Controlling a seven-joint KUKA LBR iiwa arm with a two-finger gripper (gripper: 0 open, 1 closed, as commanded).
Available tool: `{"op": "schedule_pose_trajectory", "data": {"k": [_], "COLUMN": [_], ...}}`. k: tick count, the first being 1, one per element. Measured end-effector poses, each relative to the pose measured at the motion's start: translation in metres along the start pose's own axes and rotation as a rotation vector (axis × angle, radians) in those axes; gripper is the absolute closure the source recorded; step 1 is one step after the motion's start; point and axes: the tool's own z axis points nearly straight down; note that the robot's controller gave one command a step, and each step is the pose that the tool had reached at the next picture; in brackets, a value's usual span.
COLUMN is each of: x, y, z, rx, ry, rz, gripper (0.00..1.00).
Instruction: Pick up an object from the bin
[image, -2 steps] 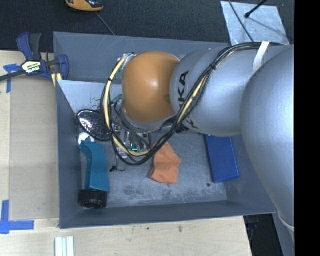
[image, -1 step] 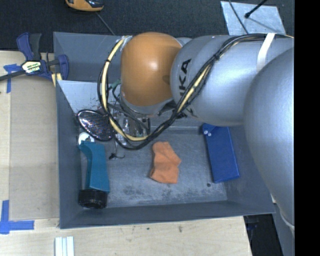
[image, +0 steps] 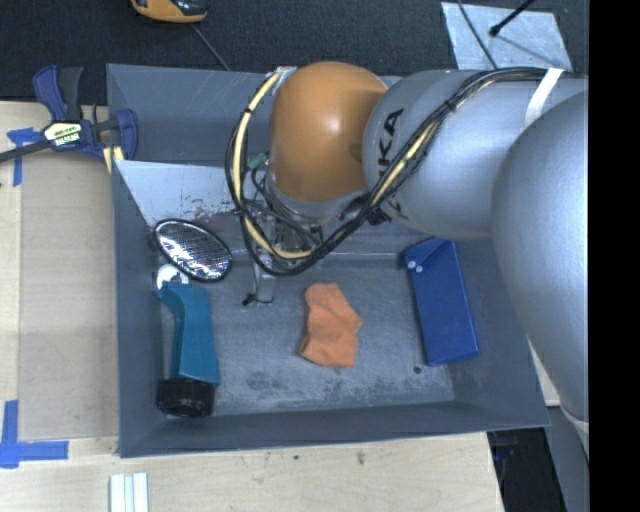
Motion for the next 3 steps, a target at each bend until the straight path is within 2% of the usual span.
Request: {"op": "schedule_pose_trajectory", "data": {"k": [1,2,3], "x": [0.006,0.026,0.024], "y": [-0.021,-0.035,-0.076], "z": [0.032,0.03,0.026], "rx": [0.007,0.003,0.004], "ry": [0.009,0.011,0.007], "rz": [0.089,0.148,0.116], "gripper": [0.0,0.0,0.0]}}
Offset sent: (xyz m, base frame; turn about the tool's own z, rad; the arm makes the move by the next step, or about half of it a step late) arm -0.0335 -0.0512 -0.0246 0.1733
